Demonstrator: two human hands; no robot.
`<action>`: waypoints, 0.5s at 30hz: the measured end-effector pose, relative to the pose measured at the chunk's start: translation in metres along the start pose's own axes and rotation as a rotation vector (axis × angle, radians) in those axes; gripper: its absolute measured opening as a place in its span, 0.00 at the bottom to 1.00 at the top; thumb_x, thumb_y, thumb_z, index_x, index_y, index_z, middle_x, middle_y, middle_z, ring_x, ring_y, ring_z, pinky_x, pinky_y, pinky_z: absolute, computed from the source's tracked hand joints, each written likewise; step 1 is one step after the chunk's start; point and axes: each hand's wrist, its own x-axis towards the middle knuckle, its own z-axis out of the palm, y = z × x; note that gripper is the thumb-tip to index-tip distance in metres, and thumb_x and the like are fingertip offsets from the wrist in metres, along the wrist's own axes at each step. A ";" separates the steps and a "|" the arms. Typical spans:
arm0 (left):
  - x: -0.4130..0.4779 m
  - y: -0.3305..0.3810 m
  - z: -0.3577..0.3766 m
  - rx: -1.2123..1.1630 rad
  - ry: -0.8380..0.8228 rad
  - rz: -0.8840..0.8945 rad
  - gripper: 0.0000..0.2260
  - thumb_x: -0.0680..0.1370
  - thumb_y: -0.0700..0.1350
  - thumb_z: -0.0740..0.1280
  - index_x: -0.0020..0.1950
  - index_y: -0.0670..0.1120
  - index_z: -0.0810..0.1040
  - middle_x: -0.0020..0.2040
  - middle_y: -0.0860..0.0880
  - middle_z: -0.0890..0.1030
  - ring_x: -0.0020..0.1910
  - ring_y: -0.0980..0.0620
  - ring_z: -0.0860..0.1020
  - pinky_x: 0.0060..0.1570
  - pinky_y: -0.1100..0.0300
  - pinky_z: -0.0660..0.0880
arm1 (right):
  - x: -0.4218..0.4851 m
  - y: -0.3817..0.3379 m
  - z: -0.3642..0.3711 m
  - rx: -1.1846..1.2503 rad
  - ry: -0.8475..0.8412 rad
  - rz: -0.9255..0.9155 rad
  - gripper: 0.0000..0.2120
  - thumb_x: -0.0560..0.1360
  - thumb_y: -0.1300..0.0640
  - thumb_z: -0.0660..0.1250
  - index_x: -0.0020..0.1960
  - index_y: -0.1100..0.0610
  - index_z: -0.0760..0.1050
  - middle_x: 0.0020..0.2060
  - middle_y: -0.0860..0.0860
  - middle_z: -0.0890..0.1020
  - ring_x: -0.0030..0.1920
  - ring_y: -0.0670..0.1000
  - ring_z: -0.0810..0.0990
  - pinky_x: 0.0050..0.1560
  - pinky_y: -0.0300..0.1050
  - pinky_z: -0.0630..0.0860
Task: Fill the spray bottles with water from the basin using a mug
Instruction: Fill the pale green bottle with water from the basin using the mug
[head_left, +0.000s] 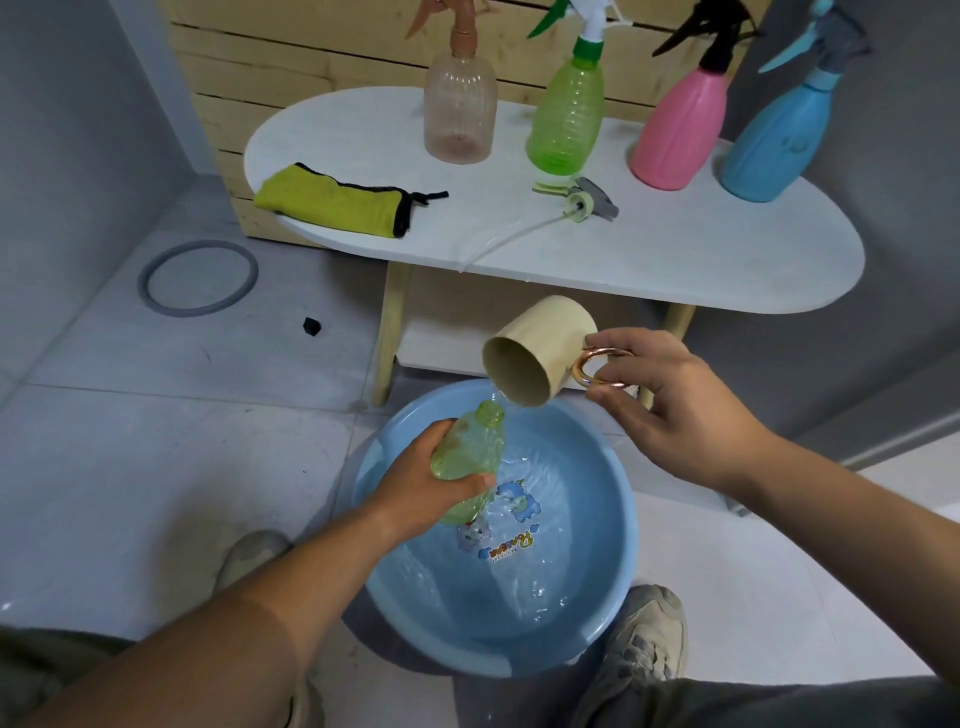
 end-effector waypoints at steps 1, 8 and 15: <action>0.000 0.000 0.000 0.003 0.001 0.000 0.29 0.72 0.47 0.80 0.70 0.53 0.74 0.63 0.53 0.80 0.62 0.53 0.79 0.66 0.52 0.76 | 0.000 -0.001 0.000 -0.014 0.002 -0.012 0.07 0.79 0.56 0.67 0.52 0.54 0.84 0.66 0.50 0.77 0.67 0.52 0.72 0.57 0.37 0.68; 0.000 -0.001 0.000 -0.007 -0.011 -0.009 0.28 0.72 0.47 0.80 0.70 0.53 0.74 0.62 0.55 0.81 0.60 0.56 0.80 0.61 0.59 0.77 | -0.001 -0.005 0.001 -0.073 0.020 -0.083 0.07 0.78 0.58 0.69 0.50 0.59 0.84 0.65 0.55 0.77 0.65 0.58 0.74 0.65 0.50 0.70; 0.000 0.000 0.001 0.003 -0.005 -0.021 0.30 0.72 0.48 0.80 0.71 0.51 0.73 0.63 0.54 0.81 0.62 0.54 0.79 0.60 0.61 0.75 | 0.000 -0.004 0.004 -0.117 0.055 -0.202 0.07 0.77 0.58 0.69 0.49 0.61 0.84 0.63 0.58 0.78 0.60 0.60 0.76 0.60 0.51 0.73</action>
